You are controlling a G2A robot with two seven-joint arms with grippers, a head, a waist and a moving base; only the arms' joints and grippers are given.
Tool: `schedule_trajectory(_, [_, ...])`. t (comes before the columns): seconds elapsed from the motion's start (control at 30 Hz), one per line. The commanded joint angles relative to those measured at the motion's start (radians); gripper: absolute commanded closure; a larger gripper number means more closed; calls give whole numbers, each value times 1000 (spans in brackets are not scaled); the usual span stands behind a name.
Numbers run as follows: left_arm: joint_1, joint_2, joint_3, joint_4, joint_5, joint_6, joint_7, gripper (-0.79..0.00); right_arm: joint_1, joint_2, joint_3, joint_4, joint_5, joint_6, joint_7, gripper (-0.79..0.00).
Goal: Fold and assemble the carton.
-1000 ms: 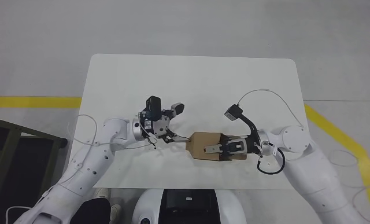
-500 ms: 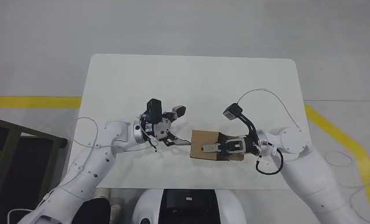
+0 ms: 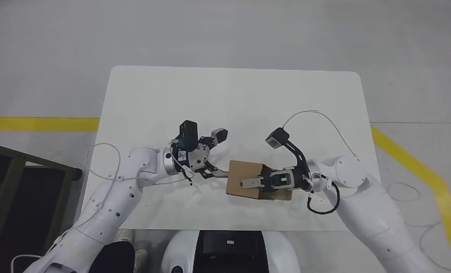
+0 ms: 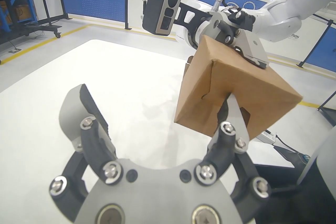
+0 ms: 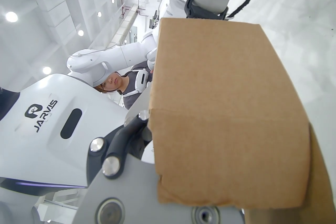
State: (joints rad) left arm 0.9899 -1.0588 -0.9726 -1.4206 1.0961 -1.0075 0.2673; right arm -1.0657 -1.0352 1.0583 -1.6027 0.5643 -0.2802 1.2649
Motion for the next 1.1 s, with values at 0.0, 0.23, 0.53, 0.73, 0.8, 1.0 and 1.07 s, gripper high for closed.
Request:
schedule_trajectory(0.0, [0,-1,-1,-1,1,-1,1,-785,2,-1,-1,2,1,0,0,0])
schedule_trajectory(0.23, [-1,-5,-1,-1,9,-5,-2,-785,6,-3,-4,10,5,-1,3,0])
schedule_trajectory(0.53, [-9,-7,3,8,16,-5,-1,-785,11,-5,-1,34,-5,-3,10,0])
schedule_trajectory(0.73, [6,0,-33,29,39,-5,-6,-785,18,-3,5,107,-22,-14,33,0])
schedule_trajectory(0.8, [16,4,-47,31,48,-5,-10,-785,26,-4,1,139,-25,-26,43,0])
schedule_trajectory(1.0, [51,23,-80,7,114,-5,-11,-785,85,-16,-26,259,-21,-78,89,0])
schedule_trajectory(1.07, [63,31,-83,-7,145,-5,1,-785,117,-24,-43,306,-19,-96,108,0])
